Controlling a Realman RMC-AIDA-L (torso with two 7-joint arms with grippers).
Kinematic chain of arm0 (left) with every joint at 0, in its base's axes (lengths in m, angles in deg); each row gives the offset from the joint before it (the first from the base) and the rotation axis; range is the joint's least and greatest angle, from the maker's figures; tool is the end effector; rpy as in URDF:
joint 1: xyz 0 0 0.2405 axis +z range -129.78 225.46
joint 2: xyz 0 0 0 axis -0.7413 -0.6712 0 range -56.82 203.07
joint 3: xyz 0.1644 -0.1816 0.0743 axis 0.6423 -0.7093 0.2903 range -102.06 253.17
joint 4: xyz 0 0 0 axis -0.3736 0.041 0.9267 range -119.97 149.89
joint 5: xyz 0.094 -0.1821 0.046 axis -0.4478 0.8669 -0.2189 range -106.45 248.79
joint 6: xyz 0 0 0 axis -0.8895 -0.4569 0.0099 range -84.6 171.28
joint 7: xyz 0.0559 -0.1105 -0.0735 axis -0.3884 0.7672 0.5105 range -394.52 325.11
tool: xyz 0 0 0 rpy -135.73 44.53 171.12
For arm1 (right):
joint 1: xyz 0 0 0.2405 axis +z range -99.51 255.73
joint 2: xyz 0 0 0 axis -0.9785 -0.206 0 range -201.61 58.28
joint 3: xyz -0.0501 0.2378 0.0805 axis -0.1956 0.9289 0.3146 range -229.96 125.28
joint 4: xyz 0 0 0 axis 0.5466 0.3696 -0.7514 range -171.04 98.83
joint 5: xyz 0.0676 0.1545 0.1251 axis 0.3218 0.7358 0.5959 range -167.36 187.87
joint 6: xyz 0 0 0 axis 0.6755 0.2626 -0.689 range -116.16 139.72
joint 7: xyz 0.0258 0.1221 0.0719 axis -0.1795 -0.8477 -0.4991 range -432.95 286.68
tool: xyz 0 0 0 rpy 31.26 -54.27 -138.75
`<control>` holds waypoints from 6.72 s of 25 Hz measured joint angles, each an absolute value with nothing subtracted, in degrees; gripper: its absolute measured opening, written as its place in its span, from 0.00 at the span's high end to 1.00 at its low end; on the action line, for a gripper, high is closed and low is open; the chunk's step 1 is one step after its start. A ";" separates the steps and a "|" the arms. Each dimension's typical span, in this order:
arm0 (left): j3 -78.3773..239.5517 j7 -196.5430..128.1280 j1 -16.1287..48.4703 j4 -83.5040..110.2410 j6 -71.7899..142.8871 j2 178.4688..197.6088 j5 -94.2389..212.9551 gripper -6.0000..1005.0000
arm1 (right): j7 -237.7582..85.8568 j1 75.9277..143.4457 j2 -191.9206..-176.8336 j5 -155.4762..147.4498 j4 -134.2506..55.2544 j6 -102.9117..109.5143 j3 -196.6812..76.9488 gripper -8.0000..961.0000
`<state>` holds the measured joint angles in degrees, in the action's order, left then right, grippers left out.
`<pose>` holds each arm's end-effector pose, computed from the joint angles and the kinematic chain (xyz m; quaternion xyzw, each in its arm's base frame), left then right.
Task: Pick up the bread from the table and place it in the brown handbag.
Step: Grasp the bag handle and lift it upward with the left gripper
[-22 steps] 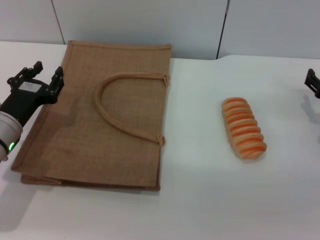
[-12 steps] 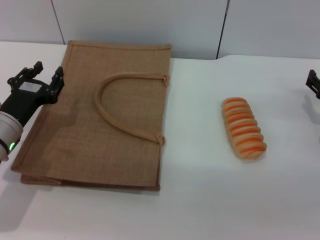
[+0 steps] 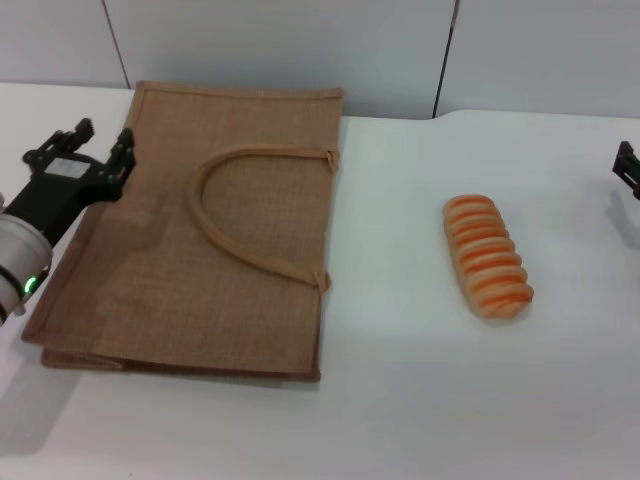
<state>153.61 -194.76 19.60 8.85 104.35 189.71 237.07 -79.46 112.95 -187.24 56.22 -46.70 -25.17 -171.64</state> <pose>-0.3381 0.3568 0.0084 -0.7383 -0.2301 -0.2707 0.5733 0.3399 0.4000 -0.0067 -0.7033 0.3339 0.1709 0.6038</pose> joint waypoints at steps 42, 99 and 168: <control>127.24 -107.08 12.87 -33.64 109.23 183.56 123.40 0.48 | -79.52 113.66 -187.15 56.22 -46.63 -20.60 -171.87 0.08; 122.74 -92.10 2.27 -17.64 102.78 183.92 112.43 0.48 | -79.47 114.27 -187.42 56.22 -49.64 -18.24 -172.42 0.08; 123.36 -90.60 -1.31 -12.54 94.02 185.72 107.39 0.67 | -79.46 114.62 -187.41 56.22 -51.13 -16.25 -172.66 0.08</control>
<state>123.36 -90.60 -1.31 -12.54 94.02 185.72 107.39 -79.46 114.62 -187.41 56.22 -51.13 -16.25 -172.66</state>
